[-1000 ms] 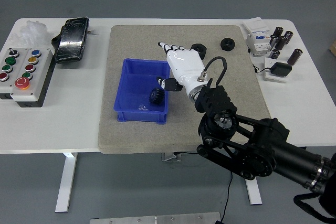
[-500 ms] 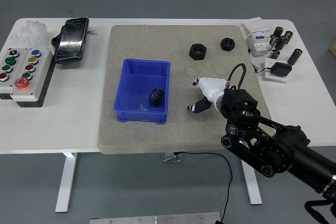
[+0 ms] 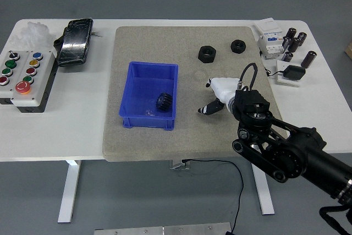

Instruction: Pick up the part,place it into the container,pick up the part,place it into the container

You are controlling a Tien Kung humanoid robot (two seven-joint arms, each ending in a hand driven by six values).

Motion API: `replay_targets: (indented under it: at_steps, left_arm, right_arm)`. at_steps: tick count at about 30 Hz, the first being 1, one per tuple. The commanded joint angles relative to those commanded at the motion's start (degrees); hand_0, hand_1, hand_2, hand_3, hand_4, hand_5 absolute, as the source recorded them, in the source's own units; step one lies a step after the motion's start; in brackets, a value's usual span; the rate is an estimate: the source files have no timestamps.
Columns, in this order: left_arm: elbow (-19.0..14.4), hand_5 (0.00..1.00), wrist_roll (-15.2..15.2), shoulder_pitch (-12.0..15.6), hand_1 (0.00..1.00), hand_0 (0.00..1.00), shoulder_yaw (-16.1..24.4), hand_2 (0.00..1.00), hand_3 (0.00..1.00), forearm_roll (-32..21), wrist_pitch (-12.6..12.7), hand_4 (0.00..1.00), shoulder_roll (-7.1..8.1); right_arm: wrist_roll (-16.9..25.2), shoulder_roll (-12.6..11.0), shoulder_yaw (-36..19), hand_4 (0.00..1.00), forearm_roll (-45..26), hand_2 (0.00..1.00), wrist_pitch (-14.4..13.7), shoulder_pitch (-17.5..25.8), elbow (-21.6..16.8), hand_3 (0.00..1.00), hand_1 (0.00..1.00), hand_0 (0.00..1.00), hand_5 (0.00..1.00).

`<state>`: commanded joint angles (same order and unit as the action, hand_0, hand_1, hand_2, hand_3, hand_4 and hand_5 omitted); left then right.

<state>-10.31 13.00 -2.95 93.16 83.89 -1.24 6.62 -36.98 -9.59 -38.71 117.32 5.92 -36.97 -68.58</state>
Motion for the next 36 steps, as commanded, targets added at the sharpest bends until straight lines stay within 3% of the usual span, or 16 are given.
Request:
replay_targets:
  at_steps: [3, 4, 8, 9, 15, 16, 20, 21, 26, 32, 33, 36]
  left_arm:
    - [0.0, 0.420, -0.1, 0.0, 0.560, 0.617, -0.2, 0.555, 0.623, -0.2, 0.0, 0.583, 0.02]
    - [0.0, 0.416, -0.1, 0.0, 0.560, 0.617, -0.2, 0.556, 0.623, -0.2, 0.0, 0.577, 0.02]
    - [0.0, 0.416, -0.1, 0.1, 0.560, 0.617, -0.3, 0.556, 0.623, -0.3, 0.0, 0.577, -0.01]
    - [0.0, 0.417, -0.1, 0.1, 0.560, 0.617, -0.2, 0.555, 0.624, -0.3, 0.0, 0.577, -0.01]
    - [0.0, 0.417, -0.2, 0.1, 0.560, 0.617, -0.3, 0.555, 0.624, -0.4, 0.0, 0.577, 0.08]
    - [0.0, 0.427, -0.2, 0.1, 0.560, 0.617, -0.4, 0.556, 0.626, -0.5, 0.0, 0.580, 0.09]
    - [0.0, 0.427, -0.4, 0.1, 0.560, 0.617, -0.6, 0.556, 0.626, -0.7, -0.1, 0.580, 0.08]
    - [0.0, 0.434, -0.5, 0.1, 0.560, 0.617, -0.7, 0.558, 0.629, -0.7, -0.1, 0.583, 0.07]
    - [0.0, 0.434, -0.6, 0.1, 0.560, 0.617, -0.8, 0.558, 0.629, -0.9, -0.1, 0.583, 0.07]
    - [0.0, 0.441, -0.6, 0.1, 0.560, 0.617, -0.8, 0.559, 0.631, -1.0, -0.1, 0.585, 0.06]
    - [0.0, 0.446, -0.6, 0.1, 0.560, 0.617, -0.8, 0.560, 0.632, -1.0, -0.1, 0.587, 0.06]
    - [0.0, 0.446, -0.7, 0.1, 0.560, 0.617, -0.9, 0.560, 0.632, -1.1, -0.1, 0.587, 0.09]
  right_arm:
    - [0.0, 0.0, -0.1, 0.869, 0.1, 0.728, -0.4, -0.1, 0.4, 0.773, 0.615, 0.342, 0.414]
    - [0.0, -0.1, -0.1, 0.688, 0.0, 0.691, -0.3, -0.1, 0.7, 0.704, 0.596, 0.325, 0.317]
    - [0.0, -0.4, -0.1, 0.688, -0.9, 0.691, 1.2, 0.1, 1.6, 0.704, 0.596, 0.325, 0.317]
    - [0.0, -0.6, -0.1, 0.537, -1.1, 0.637, 1.6, 0.1, 1.7, 0.666, 0.577, 0.316, 0.271]
    - [0.0, -1.0, -0.3, 0.537, -1.4, 0.637, 1.8, 0.2, 1.7, 0.666, 0.577, 0.316, 0.271]
    - [0.0, -1.1, -0.2, 0.367, -1.5, 0.585, 1.8, 0.3, 1.7, 0.620, 0.537, 0.308, 0.241]
    - [0.0, -1.2, 0.1, 0.367, -1.9, 0.585, 2.0, 0.4, 1.9, 0.620, 0.537, 0.308, 0.241]
    - [0.0, -1.2, 0.2, 0.105, -1.9, 0.503, 2.1, 0.5, 1.9, 0.557, 0.489, 0.301, 0.202]
    - [0.0, -1.6, 0.3, 0.105, -3.0, 0.503, 3.0, 0.6, 1.9, 0.557, 0.489, 0.301, 0.202]
    - [0.0, -1.6, 0.3, 0.079, -2.4, 0.484, 1.6, 0.8, 1.8, 0.534, 0.482, 0.296, 0.185]
    - [0.0, -1.5, 0.3, 0.204, -2.2, 0.430, 1.2, 0.8, 1.7, 0.485, 0.469, 0.281, 0.085]
    - [0.0, -1.5, 0.1, 0.204, -1.3, 0.430, -0.1, 0.7, 1.7, 0.485, 0.469, 0.281, 0.085]
